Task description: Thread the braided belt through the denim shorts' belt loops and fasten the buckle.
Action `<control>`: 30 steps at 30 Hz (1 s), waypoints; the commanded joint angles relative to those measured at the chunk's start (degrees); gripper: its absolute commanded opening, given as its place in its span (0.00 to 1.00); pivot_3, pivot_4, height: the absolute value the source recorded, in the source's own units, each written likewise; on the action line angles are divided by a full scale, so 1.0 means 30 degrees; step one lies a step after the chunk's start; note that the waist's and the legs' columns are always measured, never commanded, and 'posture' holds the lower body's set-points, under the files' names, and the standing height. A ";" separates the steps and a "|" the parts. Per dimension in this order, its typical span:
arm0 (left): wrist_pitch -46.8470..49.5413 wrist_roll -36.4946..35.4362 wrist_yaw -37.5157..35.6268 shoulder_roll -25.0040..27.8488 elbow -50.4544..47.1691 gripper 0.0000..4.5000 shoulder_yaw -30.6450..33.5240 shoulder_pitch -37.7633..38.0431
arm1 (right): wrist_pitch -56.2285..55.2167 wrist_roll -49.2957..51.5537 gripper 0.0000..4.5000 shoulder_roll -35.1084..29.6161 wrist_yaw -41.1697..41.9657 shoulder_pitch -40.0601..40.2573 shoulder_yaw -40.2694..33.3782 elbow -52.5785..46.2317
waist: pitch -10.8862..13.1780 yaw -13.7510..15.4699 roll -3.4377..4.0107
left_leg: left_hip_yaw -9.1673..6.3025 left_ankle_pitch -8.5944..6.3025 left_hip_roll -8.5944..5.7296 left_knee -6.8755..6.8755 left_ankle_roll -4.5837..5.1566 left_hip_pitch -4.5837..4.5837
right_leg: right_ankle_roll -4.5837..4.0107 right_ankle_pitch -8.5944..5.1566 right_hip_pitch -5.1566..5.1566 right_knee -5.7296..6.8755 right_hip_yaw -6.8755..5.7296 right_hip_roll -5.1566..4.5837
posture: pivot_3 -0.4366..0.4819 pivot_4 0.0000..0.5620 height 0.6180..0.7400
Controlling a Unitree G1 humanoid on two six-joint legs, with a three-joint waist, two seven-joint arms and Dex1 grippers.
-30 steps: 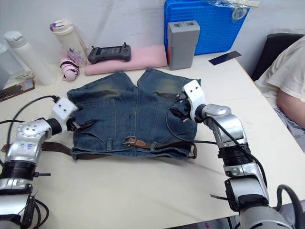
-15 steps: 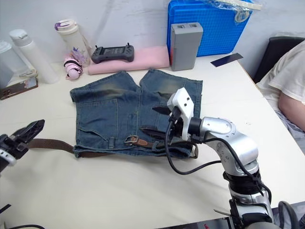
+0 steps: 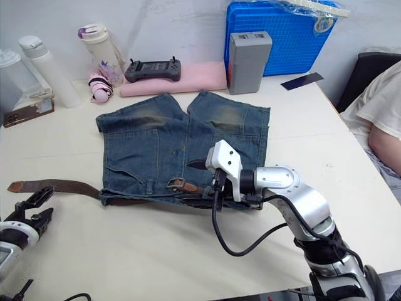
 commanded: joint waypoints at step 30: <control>-0.8248 -0.0502 -0.1790 0.3636 0.9679 0.00 -0.6084 -0.1786 | 0.0587 0.0047 1.00 -0.0090 -0.2431 -0.0175 -0.0459 -0.1418 | 0.0013 0.0259 0.0166 | -0.0010 0.0011 -0.0006 -0.0061 -0.0020 0.0212 | -0.0007 -0.0002 0.0201 -0.0016 0.0006 -0.0004 | 0.48 0.27 0.75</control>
